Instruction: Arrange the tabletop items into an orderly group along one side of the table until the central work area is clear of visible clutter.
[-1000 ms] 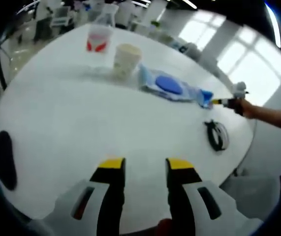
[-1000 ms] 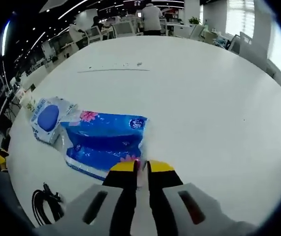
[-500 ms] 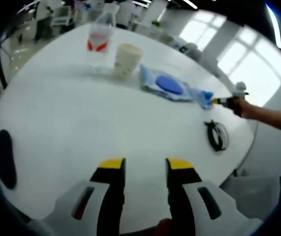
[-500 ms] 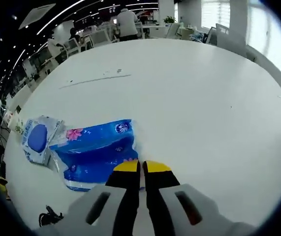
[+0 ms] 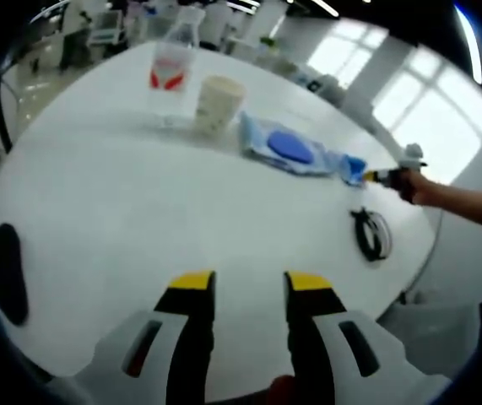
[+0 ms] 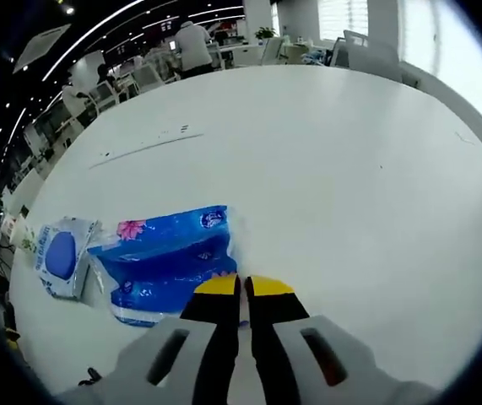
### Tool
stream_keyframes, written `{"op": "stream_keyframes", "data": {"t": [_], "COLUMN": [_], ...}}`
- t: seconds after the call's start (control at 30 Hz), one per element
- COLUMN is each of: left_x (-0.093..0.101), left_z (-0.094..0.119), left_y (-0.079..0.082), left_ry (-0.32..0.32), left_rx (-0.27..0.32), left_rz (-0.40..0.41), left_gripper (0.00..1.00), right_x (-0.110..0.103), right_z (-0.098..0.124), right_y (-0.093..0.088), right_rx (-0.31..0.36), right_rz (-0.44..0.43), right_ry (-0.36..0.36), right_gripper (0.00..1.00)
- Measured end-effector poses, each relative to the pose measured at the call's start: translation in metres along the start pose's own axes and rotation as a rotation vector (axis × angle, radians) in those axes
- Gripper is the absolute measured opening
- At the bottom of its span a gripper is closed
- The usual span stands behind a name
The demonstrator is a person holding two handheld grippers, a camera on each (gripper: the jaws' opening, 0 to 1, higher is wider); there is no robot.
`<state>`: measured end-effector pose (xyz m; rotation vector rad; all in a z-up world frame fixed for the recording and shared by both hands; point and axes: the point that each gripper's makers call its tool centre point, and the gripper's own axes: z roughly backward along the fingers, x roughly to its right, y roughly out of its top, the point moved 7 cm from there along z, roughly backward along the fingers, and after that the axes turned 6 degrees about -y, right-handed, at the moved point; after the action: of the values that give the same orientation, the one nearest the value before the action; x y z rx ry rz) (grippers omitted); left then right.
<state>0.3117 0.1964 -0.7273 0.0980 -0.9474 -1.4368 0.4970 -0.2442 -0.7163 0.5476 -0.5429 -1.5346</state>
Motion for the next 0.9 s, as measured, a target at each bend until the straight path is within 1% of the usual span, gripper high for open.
{"op": "stream_keyframes", "data": {"t": [0.13,0.23,0.27,0.33,0.37,0.4,0.5,0.57,0.8,0.9], "left_x": [-0.001,0.0,0.0,0.001,0.001,0.0,0.001,0.001,0.0,0.001], "left_z": [-0.001,-0.001,-0.001,-0.001,0.0,0.0,0.0,0.0,0.001,0.0], "left_y": [0.001,0.0,0.0,0.001,0.001,0.001,0.001,0.001,0.002,0.002], "left_ry": [-0.001,-0.003,-0.004,-0.004,-0.004,-0.003,-0.003,-0.005,-0.004,-0.006], "left_rx": [0.005,0.0,0.0,0.001,0.003,0.004,0.007,0.006,0.011,0.01], "left_rz": [0.0,-0.005,-0.005,-0.006,-0.005,-0.003,-0.002,-0.004,-0.001,-0.002], "left_gripper": [0.3,0.3,0.3,0.3,0.3,0.3,0.3,0.3,0.3,0.3], "right_x": [0.003,0.004,0.006,0.018,0.02,0.024,0.028,0.031,0.041,0.041], "right_z": [-0.003,-0.005,-0.01,-0.037,-0.042,-0.052,-0.07,-0.077,-0.087,-0.082], "right_y": [0.003,0.004,0.007,0.017,0.019,0.022,0.029,0.03,0.031,0.027], "right_rx": [-0.006,-0.016,-0.018,-0.027,-0.027,-0.03,-0.029,-0.027,-0.02,-0.012], "right_rz": [-0.021,-0.07,-0.081,-0.089,-0.096,-0.102,-0.094,-0.092,-0.073,-0.086], "right_ry": [-0.004,-0.016,-0.021,-0.024,-0.025,-0.026,-0.018,-0.021,-0.031,-0.033], "right_gripper": [0.02,0.02,0.02,0.02,0.02,0.02,0.02,0.02,0.03,0.03]}}
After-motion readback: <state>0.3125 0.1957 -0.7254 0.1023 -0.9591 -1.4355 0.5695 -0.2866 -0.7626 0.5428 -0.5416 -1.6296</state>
